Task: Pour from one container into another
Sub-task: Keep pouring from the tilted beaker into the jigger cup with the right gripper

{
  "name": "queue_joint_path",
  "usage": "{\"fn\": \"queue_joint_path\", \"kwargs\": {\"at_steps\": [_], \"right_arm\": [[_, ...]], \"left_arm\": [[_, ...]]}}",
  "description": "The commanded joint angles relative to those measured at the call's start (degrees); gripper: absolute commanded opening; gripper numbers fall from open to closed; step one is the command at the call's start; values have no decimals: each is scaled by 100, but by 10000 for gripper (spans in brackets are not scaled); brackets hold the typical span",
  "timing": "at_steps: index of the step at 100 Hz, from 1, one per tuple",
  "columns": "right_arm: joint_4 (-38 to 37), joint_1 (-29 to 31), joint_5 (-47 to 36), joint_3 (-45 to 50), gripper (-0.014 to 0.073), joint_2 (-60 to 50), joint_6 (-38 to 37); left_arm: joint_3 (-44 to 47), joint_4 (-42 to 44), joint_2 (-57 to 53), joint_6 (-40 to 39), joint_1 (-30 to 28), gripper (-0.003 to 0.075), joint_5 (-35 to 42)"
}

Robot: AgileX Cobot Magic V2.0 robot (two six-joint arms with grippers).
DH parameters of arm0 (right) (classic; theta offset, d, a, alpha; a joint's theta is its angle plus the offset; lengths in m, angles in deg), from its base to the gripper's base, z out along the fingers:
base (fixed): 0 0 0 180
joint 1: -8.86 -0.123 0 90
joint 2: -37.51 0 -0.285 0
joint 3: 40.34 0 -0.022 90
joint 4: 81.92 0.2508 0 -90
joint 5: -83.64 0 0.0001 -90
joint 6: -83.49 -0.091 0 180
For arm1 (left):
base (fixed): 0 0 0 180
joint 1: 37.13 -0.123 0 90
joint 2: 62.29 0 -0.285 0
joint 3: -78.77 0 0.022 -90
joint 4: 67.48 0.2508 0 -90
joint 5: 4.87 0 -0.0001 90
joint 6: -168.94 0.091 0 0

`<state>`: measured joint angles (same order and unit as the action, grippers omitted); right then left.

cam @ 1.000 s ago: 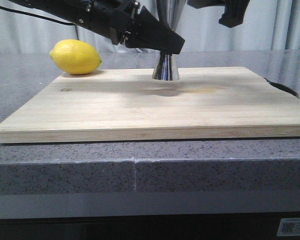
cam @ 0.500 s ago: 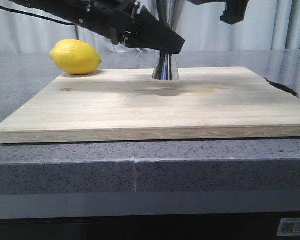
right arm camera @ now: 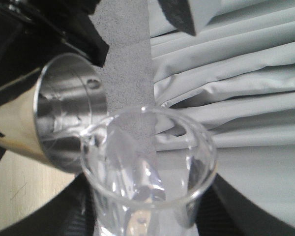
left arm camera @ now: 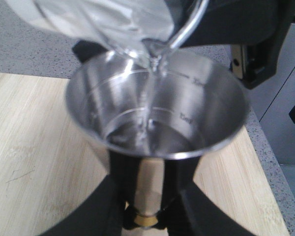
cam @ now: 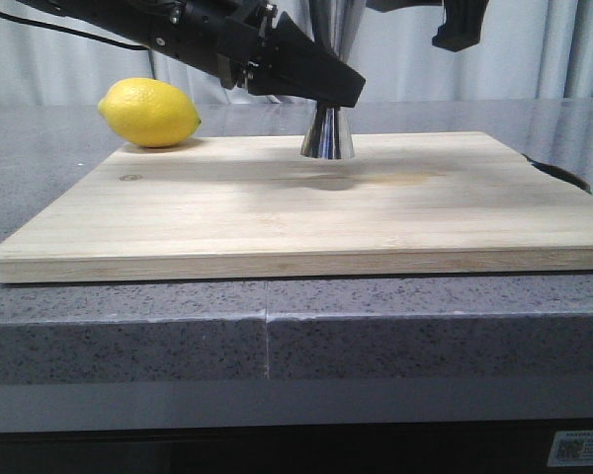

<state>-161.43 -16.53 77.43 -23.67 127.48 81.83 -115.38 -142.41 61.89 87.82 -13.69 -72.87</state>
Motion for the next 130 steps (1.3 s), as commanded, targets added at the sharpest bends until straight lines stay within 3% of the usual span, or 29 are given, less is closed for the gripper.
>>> {"fn": "queue_joint_path", "kwargs": {"at_steps": [1, 130], "right_arm": [[-81, -1, 9, -222, 268, -251, 8], [-691, -1, 69, -222, 268, -251, 8]], "left_arm": [[-176, -447, -292, -69, 64, 51, -470], [-176, -447, -292, -69, 64, 51, -470]]}}
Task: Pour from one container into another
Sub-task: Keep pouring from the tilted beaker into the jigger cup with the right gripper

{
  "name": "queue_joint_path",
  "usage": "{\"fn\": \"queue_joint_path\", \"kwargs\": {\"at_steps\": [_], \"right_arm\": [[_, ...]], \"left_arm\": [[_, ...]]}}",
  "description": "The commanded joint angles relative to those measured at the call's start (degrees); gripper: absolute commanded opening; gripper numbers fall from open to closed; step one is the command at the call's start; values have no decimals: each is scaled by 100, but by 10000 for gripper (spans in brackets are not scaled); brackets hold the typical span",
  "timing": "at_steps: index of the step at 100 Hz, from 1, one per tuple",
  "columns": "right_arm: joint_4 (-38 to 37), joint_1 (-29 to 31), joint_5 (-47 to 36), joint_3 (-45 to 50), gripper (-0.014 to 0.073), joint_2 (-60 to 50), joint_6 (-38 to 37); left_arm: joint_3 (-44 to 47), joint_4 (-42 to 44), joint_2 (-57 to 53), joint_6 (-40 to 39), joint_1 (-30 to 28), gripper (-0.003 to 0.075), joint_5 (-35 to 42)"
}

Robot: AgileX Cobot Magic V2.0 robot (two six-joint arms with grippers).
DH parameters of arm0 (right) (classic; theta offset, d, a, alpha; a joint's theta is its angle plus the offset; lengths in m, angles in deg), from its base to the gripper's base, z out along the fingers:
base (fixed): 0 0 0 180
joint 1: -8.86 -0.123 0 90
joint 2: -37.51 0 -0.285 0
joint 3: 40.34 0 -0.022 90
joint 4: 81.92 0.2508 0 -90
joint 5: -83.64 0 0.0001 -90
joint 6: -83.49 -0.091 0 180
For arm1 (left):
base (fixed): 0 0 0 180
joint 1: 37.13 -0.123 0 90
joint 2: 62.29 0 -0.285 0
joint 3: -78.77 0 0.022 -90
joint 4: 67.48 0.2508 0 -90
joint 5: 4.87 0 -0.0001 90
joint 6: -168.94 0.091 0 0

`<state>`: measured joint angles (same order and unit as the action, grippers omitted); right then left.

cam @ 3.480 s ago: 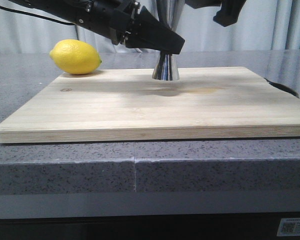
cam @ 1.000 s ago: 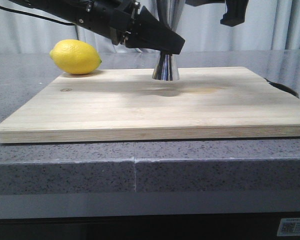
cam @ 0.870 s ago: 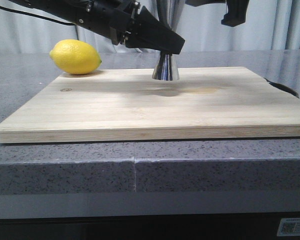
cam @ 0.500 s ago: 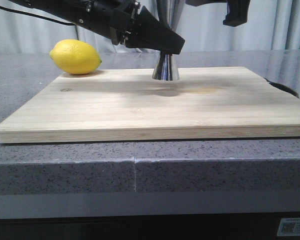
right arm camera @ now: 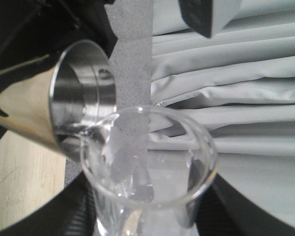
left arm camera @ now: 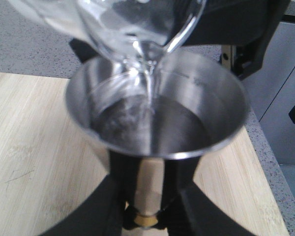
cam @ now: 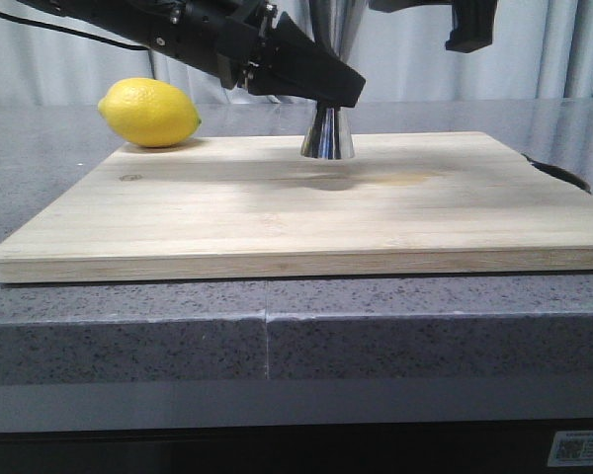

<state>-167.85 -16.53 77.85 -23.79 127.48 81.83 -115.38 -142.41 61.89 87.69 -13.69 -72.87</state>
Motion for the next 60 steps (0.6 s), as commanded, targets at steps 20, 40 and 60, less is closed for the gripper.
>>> {"fn": "queue_joint_path", "kwargs": {"at_steps": [20, 40, 60], "right_arm": [[-71, -1, 30, -210, 268, -251, 8], [-123, -1, 68, -210, 268, -251, 8], [-202, -1, 68, -210, 268, -251, 8]], "left_arm": [[-176, -447, -292, -55, 64, 51, -470], [-176, -447, -292, -55, 64, 51, -470], [-176, -447, -292, -55, 64, 51, -470]]}}
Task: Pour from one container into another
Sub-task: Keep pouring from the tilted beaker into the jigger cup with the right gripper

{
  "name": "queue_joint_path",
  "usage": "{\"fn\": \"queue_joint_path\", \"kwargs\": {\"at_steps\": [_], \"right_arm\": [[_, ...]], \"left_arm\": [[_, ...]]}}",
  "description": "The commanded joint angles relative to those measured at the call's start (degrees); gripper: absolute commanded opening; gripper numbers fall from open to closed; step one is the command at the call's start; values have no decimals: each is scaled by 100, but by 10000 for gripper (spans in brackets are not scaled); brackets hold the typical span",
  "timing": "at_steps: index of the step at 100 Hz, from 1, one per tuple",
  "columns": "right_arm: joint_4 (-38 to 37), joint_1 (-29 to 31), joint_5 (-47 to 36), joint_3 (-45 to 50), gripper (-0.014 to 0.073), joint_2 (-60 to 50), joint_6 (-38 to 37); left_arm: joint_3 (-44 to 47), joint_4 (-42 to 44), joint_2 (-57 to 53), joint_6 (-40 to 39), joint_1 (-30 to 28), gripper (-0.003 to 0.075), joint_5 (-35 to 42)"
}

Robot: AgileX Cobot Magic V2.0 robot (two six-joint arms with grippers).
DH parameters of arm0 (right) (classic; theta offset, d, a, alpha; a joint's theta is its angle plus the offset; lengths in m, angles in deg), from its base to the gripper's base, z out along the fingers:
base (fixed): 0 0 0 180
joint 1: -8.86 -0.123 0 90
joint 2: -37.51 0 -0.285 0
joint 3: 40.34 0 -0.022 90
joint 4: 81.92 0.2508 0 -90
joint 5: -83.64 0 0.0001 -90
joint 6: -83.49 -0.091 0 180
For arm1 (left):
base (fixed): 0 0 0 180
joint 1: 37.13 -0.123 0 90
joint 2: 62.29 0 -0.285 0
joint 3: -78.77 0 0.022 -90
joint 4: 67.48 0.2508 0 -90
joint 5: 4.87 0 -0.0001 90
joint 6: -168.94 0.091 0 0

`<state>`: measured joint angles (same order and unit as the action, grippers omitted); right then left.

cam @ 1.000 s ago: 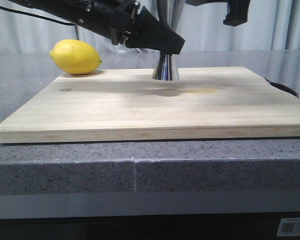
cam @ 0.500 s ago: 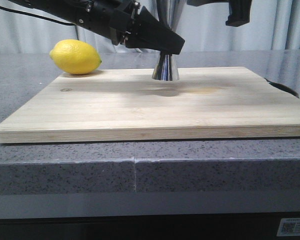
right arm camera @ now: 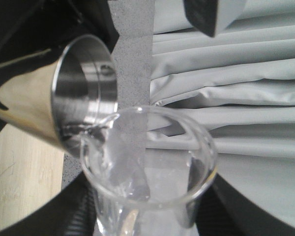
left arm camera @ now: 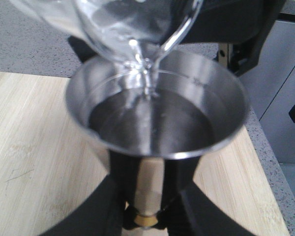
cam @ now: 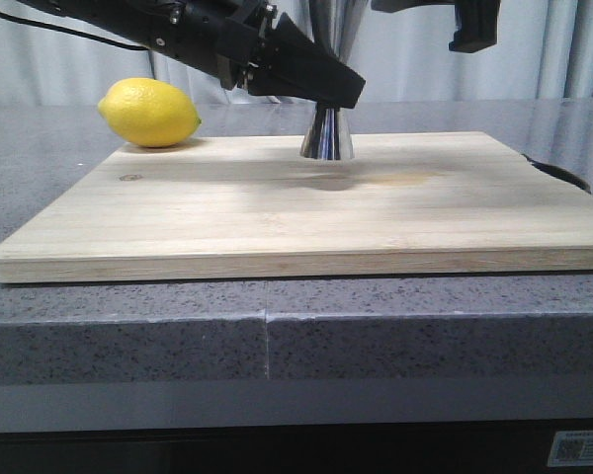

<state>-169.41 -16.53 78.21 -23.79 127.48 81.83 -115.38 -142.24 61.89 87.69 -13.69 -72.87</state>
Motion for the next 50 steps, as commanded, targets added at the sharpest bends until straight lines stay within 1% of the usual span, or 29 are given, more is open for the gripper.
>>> {"fn": "queue_joint_path", "kwargs": {"at_steps": [1, 50], "right_arm": [[-46, -1, 32, -210, 268, -251, 8], [-71, -1, 79, -221, 268, -251, 8]], "left_arm": [[-176, -464, -292, -55, 64, 51, -470], [-176, -440, -292, -55, 64, 51, -470]]}}
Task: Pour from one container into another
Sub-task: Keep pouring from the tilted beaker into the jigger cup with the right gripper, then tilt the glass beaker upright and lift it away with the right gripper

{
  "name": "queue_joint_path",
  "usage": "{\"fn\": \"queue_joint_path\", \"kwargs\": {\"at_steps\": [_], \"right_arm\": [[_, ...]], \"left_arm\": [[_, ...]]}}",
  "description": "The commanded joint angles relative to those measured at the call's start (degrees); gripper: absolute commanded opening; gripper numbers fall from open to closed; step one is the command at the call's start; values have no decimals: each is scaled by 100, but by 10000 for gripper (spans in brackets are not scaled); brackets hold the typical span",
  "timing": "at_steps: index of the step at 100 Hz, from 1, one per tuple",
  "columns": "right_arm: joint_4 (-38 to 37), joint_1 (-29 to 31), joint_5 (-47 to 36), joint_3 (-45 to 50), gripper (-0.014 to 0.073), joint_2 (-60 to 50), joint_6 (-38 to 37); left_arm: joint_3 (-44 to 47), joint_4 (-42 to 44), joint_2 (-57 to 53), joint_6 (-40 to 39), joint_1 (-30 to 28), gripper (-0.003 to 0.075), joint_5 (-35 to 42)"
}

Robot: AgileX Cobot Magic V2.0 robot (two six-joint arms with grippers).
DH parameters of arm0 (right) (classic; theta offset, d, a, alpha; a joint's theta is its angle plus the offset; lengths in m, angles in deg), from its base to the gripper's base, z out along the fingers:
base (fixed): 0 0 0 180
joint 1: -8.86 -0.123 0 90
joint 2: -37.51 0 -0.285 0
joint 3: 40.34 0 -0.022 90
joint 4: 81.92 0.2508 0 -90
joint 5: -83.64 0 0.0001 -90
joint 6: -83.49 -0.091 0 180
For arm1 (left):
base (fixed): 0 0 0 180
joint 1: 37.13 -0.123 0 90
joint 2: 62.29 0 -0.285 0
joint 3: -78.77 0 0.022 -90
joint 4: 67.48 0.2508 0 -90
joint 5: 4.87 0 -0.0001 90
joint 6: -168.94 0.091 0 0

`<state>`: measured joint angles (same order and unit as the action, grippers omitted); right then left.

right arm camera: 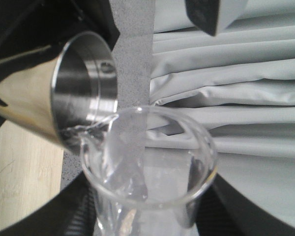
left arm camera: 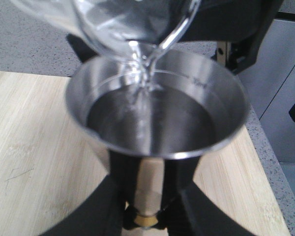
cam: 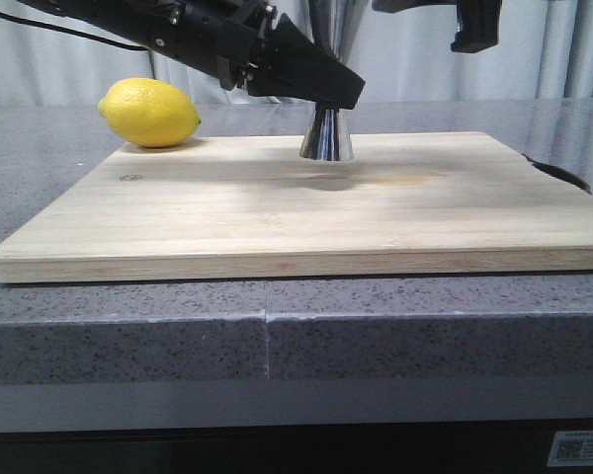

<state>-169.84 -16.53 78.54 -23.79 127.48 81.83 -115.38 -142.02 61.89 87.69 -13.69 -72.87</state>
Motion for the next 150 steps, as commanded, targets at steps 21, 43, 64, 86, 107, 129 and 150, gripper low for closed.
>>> {"fn": "queue_joint_path", "kwargs": {"at_steps": [21, 43, 64, 86, 107, 129, 150], "right_arm": [[-40, -1, 56, -233, 268, -251, 8], [-52, -1, 67, -335, 268, -251, 8], [-52, -1, 67, -382, 268, -251, 8], [-52, -1, 67, -382, 268, -251, 8], [-60, -1, 67, -382, 268, -251, 8], [-60, -1, 67, -382, 268, -251, 8], [-65, -1, 67, -382, 268, -251, 8]], "left_arm": [[-176, -462, -292, -55, 64, 51, -470], [-176, -462, -292, -55, 64, 51, -470], [-176, -462, -292, -55, 64, 51, -470], [-176, -462, -292, -55, 64, 51, -470], [-176, -453, -292, -55, 64, 51, -470], [-176, -453, -292, -55, 64, 51, -470], [-176, -453, -292, -55, 64, 51, -470]]}}
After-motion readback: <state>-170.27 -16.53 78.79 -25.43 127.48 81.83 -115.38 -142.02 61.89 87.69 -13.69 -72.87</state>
